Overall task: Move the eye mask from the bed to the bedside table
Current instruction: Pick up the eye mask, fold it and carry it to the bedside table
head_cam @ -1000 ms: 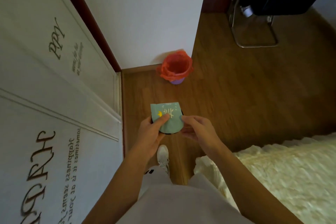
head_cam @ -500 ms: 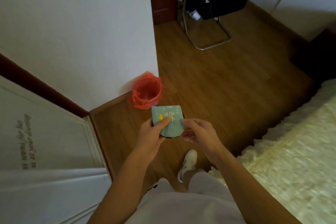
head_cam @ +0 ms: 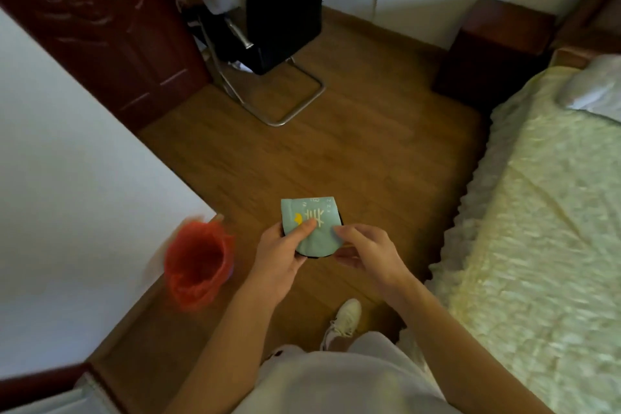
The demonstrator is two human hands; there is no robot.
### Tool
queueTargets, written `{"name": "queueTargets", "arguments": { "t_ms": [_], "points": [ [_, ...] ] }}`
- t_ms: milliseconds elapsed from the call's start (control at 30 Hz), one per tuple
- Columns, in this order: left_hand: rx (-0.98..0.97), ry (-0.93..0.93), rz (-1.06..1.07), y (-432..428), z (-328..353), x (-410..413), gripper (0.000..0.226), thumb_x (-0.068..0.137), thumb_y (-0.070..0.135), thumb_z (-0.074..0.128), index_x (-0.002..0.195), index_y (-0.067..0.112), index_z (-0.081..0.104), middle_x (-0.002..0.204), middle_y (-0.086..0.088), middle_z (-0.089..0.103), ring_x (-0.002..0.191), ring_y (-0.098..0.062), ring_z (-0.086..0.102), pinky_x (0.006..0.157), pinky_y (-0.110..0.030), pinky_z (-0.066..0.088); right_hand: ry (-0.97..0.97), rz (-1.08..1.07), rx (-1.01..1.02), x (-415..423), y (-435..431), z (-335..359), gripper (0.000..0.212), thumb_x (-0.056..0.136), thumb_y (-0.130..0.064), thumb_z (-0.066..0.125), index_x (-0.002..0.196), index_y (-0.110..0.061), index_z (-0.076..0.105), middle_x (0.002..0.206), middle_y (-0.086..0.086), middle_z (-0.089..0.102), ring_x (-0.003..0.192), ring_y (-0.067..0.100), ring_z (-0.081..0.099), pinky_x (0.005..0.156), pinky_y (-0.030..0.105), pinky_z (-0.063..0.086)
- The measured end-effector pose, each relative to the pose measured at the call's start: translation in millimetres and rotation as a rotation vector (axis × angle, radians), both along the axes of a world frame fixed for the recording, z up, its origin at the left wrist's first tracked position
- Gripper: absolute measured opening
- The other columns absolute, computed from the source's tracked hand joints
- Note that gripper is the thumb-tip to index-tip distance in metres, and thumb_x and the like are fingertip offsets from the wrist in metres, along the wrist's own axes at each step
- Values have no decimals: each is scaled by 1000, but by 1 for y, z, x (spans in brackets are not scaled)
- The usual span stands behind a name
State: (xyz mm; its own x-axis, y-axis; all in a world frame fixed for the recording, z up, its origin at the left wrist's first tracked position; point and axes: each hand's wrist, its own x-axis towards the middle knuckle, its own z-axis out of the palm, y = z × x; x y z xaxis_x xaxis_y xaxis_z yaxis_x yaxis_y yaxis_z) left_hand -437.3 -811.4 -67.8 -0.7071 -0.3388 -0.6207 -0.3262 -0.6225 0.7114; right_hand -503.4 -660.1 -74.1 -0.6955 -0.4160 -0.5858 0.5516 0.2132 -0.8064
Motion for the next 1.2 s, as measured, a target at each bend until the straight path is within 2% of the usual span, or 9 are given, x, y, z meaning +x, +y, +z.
{"name": "queueTargets", "arguments": {
  "t_ms": [67, 167, 300, 533, 667, 800, 967, 1067, 1200],
  "points": [
    [19, -3, -40, 5, 2, -48, 32, 83, 12, 72, 114, 9, 66, 108, -12, 75, 101, -24, 71, 89, -42, 56, 7, -51, -1, -40, 7, 3, 23, 92, -34, 68, 100, -14, 75, 97, 8, 78, 86, 18, 74, 80, 33, 61],
    [21, 1, -120, 17, 4, -110, 33, 83, 12, 72, 116, 9, 65, 108, -11, 75, 100, -24, 71, 83, -39, 56, -8, -136, 10, -88, 22, 7, 22, 91, -35, 68, 101, -16, 75, 97, 5, 79, 92, 21, 75, 84, 35, 61],
    [7, -23, -234, 33, 5, -179, 32, 84, 12, 72, 114, 8, 65, 107, -12, 75, 99, -24, 72, 77, -36, 58, -18, -262, 13, -140, 38, 7, 25, 93, -31, 66, 104, -10, 74, 103, 14, 78, 98, 27, 74, 81, 32, 61],
    [9, -76, -380, 49, -7, -298, 35, 82, 12, 73, 116, 7, 65, 112, -15, 73, 103, -28, 69, 82, -39, 57, -33, -405, 21, -233, 54, -3, 26, 92, -31, 66, 105, -10, 74, 100, 8, 79, 88, 18, 76, 76, 28, 62],
    [8, -58, -453, 50, -9, -375, 30, 83, 11, 71, 112, 5, 67, 111, -16, 73, 99, -27, 70, 81, -38, 58, -27, -475, 20, -302, 56, -9, 26, 94, -32, 64, 105, -12, 75, 99, 5, 80, 91, 18, 77, 77, 29, 61],
    [-6, -52, -532, 36, -12, -467, 27, 85, 11, 69, 112, 6, 67, 113, -17, 72, 106, -30, 67, 91, -44, 54, 1, -545, 27, -386, 44, -13, 29, 94, -32, 64, 106, -8, 75, 99, 9, 80, 95, 24, 77, 81, 34, 61],
    [27, -36, -602, 18, -6, -577, 25, 86, 11, 69, 110, 9, 66, 108, -12, 74, 101, -24, 69, 82, -36, 58, 56, -620, 65, -484, 36, -3, 26, 92, -33, 65, 99, -11, 78, 86, 5, 80, 93, 27, 76, 85, 39, 61],
    [27, -31, -634, 14, -3, -632, 28, 86, 11, 70, 113, 8, 65, 110, -13, 73, 103, -25, 68, 83, -37, 58, 55, -688, 54, -533, 33, 3, 18, 93, -27, 66, 94, -14, 78, 77, 1, 79, 89, 27, 76, 79, 37, 60],
    [28, -46, -699, 25, -3, -694, 33, 84, 13, 71, 116, 7, 64, 114, -15, 72, 105, -27, 68, 80, -37, 58, 50, -724, 47, -584, 37, 0, 24, 92, -31, 66, 98, -11, 78, 81, 4, 80, 88, 24, 76, 77, 34, 60]
  ]
}}
